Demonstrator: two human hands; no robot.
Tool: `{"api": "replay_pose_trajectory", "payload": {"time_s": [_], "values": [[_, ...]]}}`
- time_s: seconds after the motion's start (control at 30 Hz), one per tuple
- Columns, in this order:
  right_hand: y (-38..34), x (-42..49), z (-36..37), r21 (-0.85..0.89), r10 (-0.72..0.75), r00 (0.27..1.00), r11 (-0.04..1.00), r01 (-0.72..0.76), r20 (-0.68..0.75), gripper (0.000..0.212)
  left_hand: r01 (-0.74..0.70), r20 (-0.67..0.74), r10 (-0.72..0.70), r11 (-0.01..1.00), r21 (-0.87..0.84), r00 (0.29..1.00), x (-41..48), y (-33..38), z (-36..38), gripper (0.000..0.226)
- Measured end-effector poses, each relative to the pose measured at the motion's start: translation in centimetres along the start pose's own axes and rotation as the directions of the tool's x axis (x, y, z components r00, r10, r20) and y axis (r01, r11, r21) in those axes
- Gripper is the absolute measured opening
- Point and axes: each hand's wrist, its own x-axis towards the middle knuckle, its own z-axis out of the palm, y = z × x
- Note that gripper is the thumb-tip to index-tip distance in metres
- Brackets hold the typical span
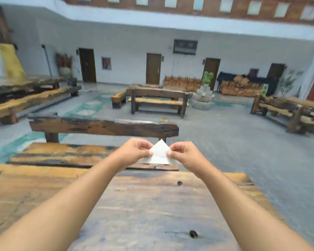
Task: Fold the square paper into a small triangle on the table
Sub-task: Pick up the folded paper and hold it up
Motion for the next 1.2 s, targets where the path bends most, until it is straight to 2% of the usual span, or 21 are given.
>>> {"api": "replay_pose_trajectory", "payload": {"time_s": [0.17, 0.43, 1.2], "values": [[-4.3, 1.9, -2.6, -0.047, -0.118, 0.991, 0.992, 0.115, -0.059, 0.013, -0.119, -0.035, 0.125, 0.983, 0.139, 0.992, 1.2, 5.4, -1.8, 0.012], [-9.6, 2.4, -5.5, -0.086, -0.198, 0.972, 0.978, 0.188, -0.128, 0.015, -0.188, -0.095, 0.209, 0.963, 0.194, 0.973, 1.0, 11.5, -3.9, 0.008], [-9.0, 2.2, -5.7, -0.108, -0.215, 0.968, 0.973, 0.202, -0.129, 0.015, -0.186, -0.121, 0.206, 0.970, 0.159, 0.971, 0.7, 10.6, -3.2, 0.009]]}}
